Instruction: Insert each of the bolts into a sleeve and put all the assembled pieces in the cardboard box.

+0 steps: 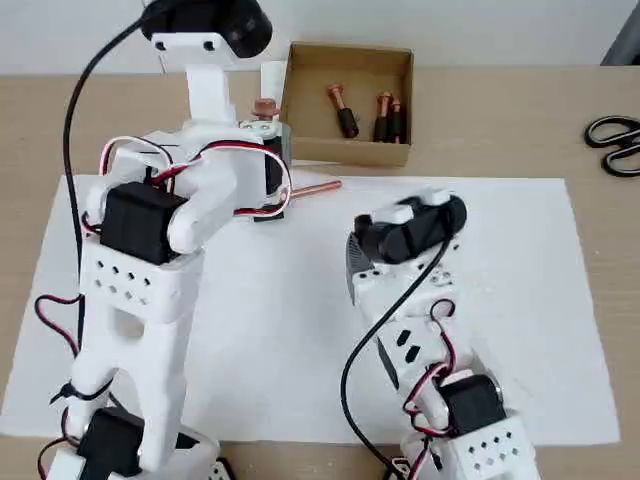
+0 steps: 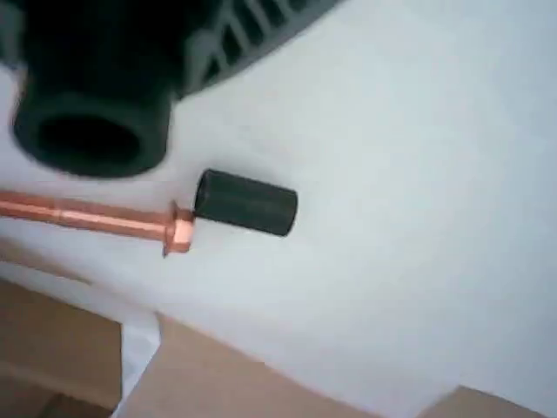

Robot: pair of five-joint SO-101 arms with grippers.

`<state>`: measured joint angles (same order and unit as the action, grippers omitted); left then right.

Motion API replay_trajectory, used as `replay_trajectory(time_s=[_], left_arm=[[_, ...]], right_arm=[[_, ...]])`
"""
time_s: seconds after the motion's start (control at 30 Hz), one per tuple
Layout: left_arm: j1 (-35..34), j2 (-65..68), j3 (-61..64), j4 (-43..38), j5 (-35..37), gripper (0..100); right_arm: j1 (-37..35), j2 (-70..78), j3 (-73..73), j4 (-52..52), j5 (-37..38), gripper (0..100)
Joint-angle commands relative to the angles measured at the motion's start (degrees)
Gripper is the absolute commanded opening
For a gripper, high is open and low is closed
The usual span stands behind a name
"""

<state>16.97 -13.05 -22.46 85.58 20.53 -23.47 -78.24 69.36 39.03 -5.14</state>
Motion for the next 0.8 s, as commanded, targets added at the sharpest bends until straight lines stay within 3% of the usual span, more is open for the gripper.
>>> replay_trajectory(time_s=[0.0,0.2,0.3,0.43,0.6,0.67,0.77], left_arm=[[0.6,-2.2,-0.7,-2.3,2.4,1],[0.6,-2.9,8.6,-14.1,7.7,1],[0.7,-6.1,8.0,-17.3,5.1,1],[0.2,-14.1,7.3,-13.6,0.4,1],[0.1,-19.2,11.4,-7.3,2.4,1],[0.1,-19.3,17.3,-10.2,3.9,1],[0.5,-19.8,29.5,-21.0,5.8,1]], right_arm=[[-0.3,-4.2,4.0,-5.3,-0.4,0.6],[-0.5,-10.1,12.7,-11.5,-0.5,0.4],[-0.5,-13.1,16.1,-11.5,-0.5,0.4],[-2.2,-16.8,19.7,-11.4,-0.5,0.4],[-5.5,-19.8,21.5,-11.4,-0.6,0.4],[-5.9,-20.2,22.1,-11.4,-0.6,0.4],[-5.9,-20.2,22.1,-11.4,-0.6,0.4]])
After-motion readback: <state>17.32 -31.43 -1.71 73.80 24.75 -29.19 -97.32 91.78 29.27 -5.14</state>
